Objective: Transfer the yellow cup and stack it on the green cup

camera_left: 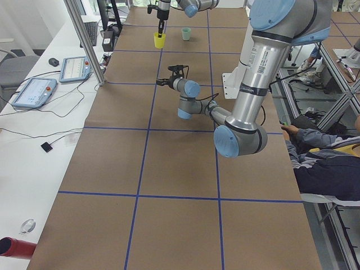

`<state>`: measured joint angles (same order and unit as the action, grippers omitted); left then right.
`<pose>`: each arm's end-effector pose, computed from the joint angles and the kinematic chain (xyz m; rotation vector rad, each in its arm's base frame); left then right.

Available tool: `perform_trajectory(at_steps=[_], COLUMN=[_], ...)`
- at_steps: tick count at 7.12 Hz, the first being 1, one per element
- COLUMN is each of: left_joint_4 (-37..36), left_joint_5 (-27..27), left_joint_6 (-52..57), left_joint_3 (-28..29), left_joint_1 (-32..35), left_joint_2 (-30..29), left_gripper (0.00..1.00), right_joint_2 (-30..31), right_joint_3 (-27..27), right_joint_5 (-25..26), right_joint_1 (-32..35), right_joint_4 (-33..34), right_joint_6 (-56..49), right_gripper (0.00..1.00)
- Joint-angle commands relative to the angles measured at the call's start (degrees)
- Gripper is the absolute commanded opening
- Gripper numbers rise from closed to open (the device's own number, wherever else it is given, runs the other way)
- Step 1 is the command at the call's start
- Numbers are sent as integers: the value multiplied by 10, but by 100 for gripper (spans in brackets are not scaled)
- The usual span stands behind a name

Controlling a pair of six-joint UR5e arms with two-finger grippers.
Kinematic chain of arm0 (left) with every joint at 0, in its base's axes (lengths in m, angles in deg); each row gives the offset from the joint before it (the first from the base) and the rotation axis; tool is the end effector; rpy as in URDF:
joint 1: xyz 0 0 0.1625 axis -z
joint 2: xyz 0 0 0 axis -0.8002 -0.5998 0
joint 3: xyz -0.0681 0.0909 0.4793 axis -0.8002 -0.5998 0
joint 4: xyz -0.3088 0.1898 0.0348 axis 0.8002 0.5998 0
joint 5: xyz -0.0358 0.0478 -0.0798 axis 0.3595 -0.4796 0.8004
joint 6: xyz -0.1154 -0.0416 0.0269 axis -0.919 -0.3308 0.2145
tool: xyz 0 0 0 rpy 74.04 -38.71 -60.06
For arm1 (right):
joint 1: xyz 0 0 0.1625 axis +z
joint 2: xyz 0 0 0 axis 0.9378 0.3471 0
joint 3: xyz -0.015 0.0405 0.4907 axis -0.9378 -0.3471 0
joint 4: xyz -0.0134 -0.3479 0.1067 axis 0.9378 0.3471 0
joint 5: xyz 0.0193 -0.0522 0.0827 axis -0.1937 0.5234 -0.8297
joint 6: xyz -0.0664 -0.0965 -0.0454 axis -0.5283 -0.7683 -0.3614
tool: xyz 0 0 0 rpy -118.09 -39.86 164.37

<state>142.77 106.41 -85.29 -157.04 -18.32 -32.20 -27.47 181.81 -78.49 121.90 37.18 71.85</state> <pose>0.4066 -0.4572 0.4224 1.5028 0.8991 0.5051 -0.3356 -0.5516 0.3267 0.2197 -0.9213 0.0753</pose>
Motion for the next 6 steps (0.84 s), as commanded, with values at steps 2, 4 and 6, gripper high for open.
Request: perform_trajectory(at_steps=[2,4,6], left_joint_4=[-182,-376,-537], left_joint_5=[32,115,204], left_joint_6=[1,1,4], left_joint_3=[-13,-34,-68], left_joint_1=[94,179,254], left_joint_2=[45,47,55], left_gripper=[99,100,100], right_joint_2=[19,27,39], right_joint_3=[-1,-1,1], right_joint_5=[-3,-10,-41], right_joint_1=[23,36,62], right_joint_4=[-1,-2,-2], right_joint_6=[-54,-58,-101], right_gripper=[0,0,0])
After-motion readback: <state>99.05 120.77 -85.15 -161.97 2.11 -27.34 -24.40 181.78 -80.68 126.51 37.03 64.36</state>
